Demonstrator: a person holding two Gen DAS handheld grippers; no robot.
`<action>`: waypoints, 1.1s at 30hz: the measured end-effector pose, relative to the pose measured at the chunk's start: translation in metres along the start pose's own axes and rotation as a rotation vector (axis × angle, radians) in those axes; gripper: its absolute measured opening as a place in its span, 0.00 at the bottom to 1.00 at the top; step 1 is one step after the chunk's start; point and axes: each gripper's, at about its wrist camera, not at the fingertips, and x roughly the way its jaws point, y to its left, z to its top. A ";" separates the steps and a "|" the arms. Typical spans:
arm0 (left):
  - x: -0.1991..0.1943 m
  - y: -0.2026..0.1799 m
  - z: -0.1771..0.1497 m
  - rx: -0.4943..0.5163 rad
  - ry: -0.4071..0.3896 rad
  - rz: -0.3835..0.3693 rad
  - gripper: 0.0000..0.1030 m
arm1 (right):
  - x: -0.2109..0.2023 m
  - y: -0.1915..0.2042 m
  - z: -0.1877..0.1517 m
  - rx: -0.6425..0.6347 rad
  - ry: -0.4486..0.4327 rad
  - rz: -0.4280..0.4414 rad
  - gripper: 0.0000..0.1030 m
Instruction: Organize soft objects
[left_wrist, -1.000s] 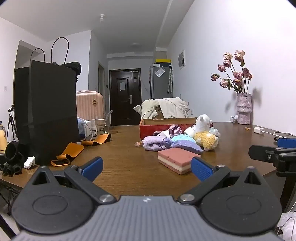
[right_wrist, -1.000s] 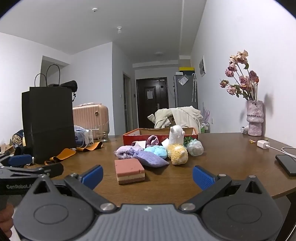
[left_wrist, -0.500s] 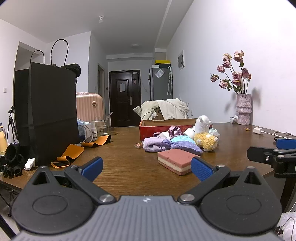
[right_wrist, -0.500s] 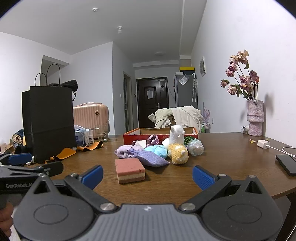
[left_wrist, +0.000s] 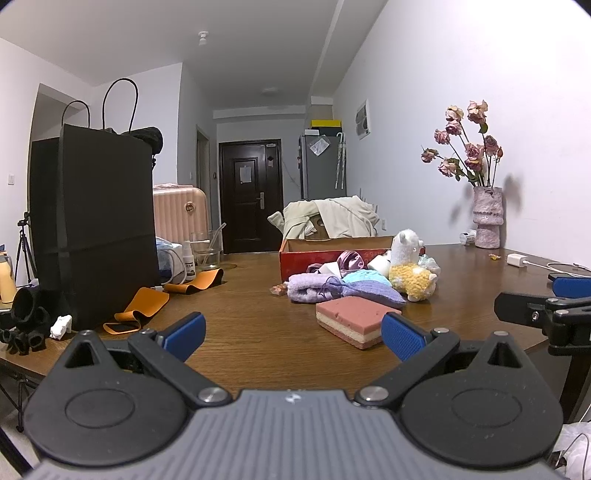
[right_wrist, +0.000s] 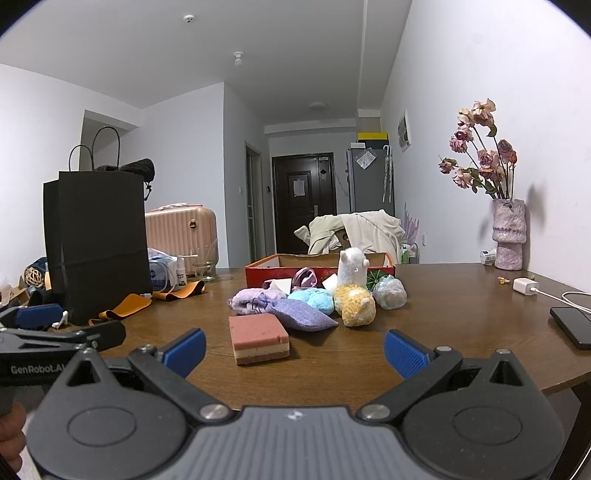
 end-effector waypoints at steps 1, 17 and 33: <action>0.000 0.000 0.000 0.000 0.001 -0.001 1.00 | 0.000 0.000 0.000 0.000 0.000 0.000 1.00; 0.000 -0.001 -0.001 0.010 -0.001 -0.001 1.00 | 0.000 0.000 0.000 0.000 0.002 -0.001 1.00; 0.001 -0.001 -0.001 0.011 -0.001 -0.001 1.00 | -0.001 -0.001 0.000 -0.001 0.002 -0.001 1.00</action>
